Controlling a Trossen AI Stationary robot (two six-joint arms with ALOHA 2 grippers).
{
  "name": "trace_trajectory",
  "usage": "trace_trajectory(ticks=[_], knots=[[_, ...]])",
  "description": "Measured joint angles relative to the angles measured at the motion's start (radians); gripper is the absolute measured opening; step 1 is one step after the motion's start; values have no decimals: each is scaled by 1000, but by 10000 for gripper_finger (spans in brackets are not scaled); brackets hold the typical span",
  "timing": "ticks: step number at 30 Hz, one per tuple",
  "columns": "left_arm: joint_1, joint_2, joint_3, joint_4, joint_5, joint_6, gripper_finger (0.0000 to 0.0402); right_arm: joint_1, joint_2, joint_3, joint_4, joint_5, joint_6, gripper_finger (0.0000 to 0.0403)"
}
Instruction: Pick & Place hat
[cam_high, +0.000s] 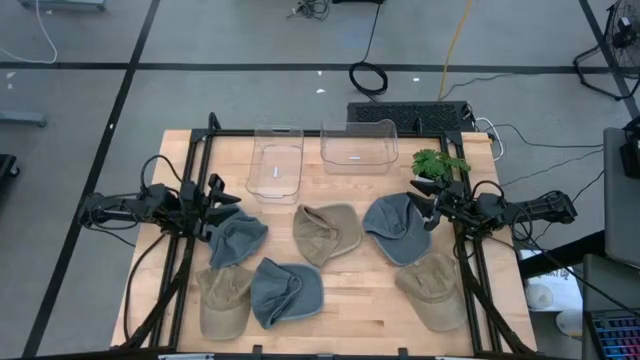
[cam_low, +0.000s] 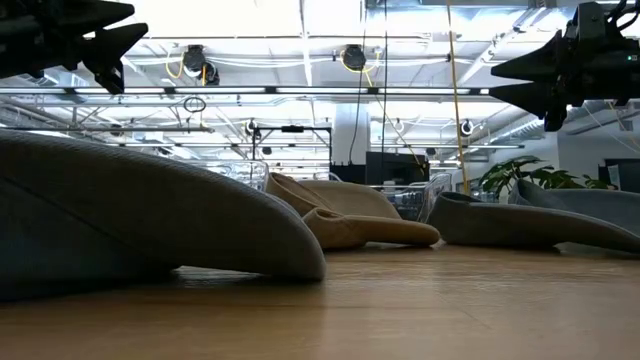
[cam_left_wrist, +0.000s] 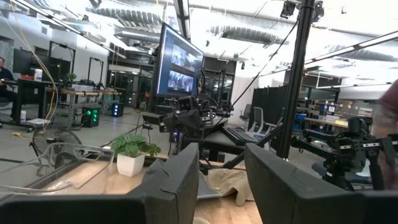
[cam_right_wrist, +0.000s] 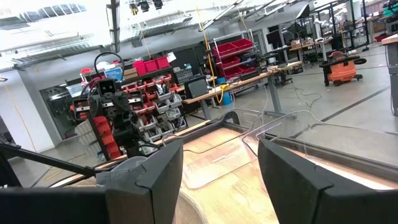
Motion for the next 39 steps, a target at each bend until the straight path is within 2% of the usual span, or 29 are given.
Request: trace_trajectory(ticks=[7, 17, 26, 39], knots=[[0, 0, 0, 0, 0, 0, 149, 0, 0, 0, 0, 0, 0, 196], [0, 0, 0, 0, 0, 0, 136, 0, 0, 0, 0, 0, 0, 196], [0, 0, 0, 0, 0, 0, 149, 0, 0, 0, 0, 0, 0, 196], [0, 0, 0, 0, 0, 0, 138, 0, 0, 0, 0, 0, 0, 196]])
